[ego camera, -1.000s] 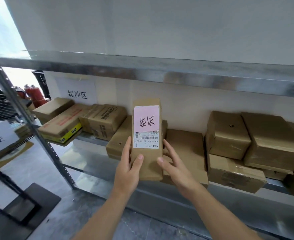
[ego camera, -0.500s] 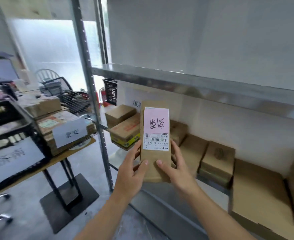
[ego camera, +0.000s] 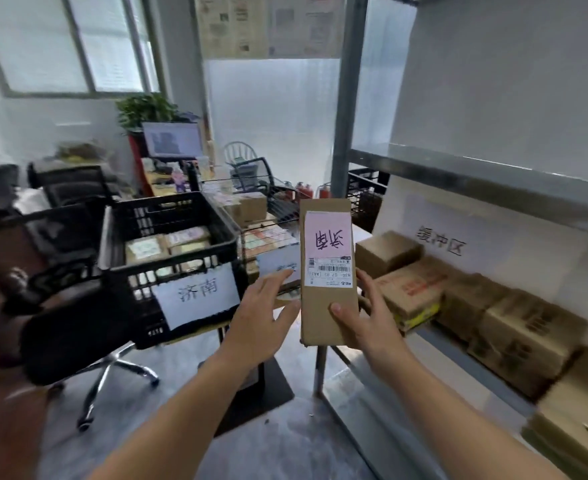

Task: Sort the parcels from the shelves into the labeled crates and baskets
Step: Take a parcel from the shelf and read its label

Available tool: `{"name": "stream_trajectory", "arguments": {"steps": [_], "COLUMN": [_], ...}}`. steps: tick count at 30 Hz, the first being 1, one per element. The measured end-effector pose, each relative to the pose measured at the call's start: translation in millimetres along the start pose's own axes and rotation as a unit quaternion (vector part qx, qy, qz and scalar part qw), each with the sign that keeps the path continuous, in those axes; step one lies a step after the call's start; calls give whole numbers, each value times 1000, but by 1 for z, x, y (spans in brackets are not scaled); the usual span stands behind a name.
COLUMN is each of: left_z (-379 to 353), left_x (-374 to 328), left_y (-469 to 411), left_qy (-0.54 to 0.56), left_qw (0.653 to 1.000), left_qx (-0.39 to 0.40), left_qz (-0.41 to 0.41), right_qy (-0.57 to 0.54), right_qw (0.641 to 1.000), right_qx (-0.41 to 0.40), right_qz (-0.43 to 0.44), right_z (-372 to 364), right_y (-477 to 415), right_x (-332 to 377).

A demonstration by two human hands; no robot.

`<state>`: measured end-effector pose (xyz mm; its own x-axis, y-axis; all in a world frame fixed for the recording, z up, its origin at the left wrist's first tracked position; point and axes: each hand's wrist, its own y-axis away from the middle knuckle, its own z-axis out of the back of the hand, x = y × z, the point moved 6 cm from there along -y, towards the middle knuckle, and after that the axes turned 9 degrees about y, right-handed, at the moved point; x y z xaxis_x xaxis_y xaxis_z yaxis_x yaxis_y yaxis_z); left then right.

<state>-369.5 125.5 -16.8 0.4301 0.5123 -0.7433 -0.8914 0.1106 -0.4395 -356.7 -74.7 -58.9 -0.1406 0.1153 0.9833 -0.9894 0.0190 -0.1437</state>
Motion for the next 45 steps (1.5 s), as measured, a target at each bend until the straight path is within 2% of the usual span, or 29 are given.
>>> {"name": "stream_trajectory", "arguments": {"steps": [3,8,15,19,26,33,37,39,45], "left_z": [37,83,104,105,116,130,150,171,235], "left_x": [22,66,111,133,202,272,283,288,327], "left_y": [-10,-34,-98,-147,-192,-168,-171,-175,-180], "left_qy": [-110,-270,-371,-367,-377,-375,-264,-251,-306], "left_qw": [994,962,925,925,904,874,916,922,888], "left_qx": [-6,-4,9,-7,-19,-16,-34,-72,-118], "left_qz": [7,31,77,98,199,309,299,286,322], "right_qy": [6,18,43,53,17,1,-16,-5,53], "right_qw": [1000,998,998,998,993,977,969,965,947], "right_qx": [16,27,41,37,112,210,245,260,317], "right_qz": [-21,-45,-10,26,28,25,-4,-17,-29], "right_z": [-24,-50,-60,-49,-72,-160,-214,-246,-344], "right_y": [-31,-86,-192,-265,-359,-403,-417,-421,-434], "right_x": [-7,-13,2,18,20,10,10,10,-1]}}
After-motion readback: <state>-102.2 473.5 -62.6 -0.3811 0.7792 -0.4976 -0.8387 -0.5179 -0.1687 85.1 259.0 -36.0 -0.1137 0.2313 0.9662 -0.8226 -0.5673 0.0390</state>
